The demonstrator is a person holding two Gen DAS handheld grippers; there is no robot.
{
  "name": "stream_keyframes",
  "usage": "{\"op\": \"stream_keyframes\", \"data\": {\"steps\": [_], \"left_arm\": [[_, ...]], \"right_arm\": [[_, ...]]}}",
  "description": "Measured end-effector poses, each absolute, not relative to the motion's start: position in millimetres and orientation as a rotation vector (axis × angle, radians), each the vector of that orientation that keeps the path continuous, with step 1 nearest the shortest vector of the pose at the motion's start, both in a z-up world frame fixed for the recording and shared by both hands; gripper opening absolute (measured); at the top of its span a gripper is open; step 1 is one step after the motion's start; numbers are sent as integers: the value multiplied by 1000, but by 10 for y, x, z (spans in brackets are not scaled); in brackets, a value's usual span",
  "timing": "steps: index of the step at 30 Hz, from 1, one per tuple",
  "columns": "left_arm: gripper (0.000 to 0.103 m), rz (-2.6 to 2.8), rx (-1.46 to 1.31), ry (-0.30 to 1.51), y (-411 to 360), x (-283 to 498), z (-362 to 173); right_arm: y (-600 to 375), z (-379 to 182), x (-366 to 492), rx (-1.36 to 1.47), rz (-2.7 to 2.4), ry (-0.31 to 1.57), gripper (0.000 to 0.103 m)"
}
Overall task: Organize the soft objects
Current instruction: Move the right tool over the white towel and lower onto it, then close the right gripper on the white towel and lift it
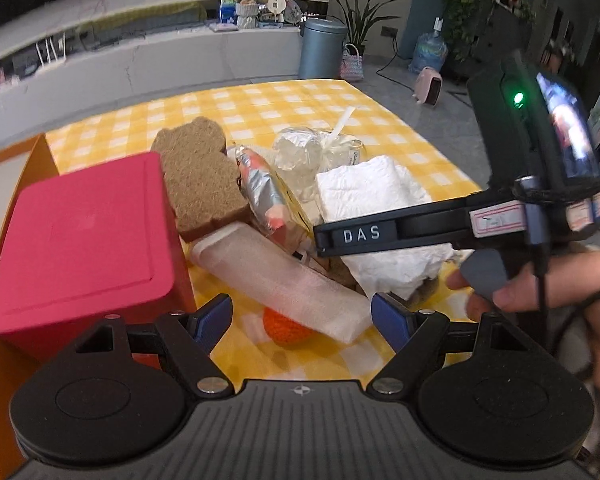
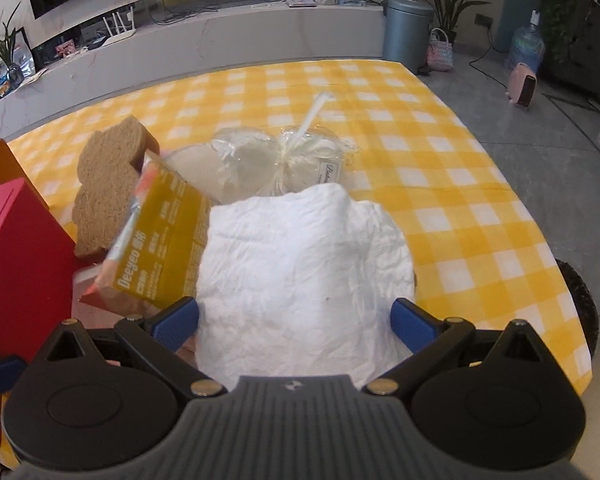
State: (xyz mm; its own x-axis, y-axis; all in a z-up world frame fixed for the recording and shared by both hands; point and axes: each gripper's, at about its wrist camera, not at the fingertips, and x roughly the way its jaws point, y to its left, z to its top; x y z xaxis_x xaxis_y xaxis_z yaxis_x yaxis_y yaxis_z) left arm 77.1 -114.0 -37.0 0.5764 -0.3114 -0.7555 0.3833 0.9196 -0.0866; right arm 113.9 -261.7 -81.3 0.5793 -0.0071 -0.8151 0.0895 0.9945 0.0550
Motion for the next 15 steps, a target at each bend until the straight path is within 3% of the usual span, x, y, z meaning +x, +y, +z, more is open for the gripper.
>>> {"op": "stream_keyframes", "data": {"steps": [2, 4, 6, 11, 12, 15], "left_arm": [[93, -401, 116, 851, -1193, 800, -409], [93, -386, 120, 840, -1210, 821, -438], [93, -379, 101, 813, -1206, 814, -466], [90, -385, 54, 750, -1219, 762, -490], [87, -368, 64, 741, -1246, 758, -500], [62, -325, 147, 725, -1353, 745, -544]], "right_arm": [[-2645, -791, 1105, 124, -55, 940, 100], [-2712, -763, 1050, 189, -63, 921, 91], [-2768, -761, 997, 234, -81, 915, 73], [-2836, -680, 851, 302, -100, 860, 44], [-2831, -662, 834, 298, -96, 850, 41], [-2810, -661, 825, 283, -85, 844, 39]]}}
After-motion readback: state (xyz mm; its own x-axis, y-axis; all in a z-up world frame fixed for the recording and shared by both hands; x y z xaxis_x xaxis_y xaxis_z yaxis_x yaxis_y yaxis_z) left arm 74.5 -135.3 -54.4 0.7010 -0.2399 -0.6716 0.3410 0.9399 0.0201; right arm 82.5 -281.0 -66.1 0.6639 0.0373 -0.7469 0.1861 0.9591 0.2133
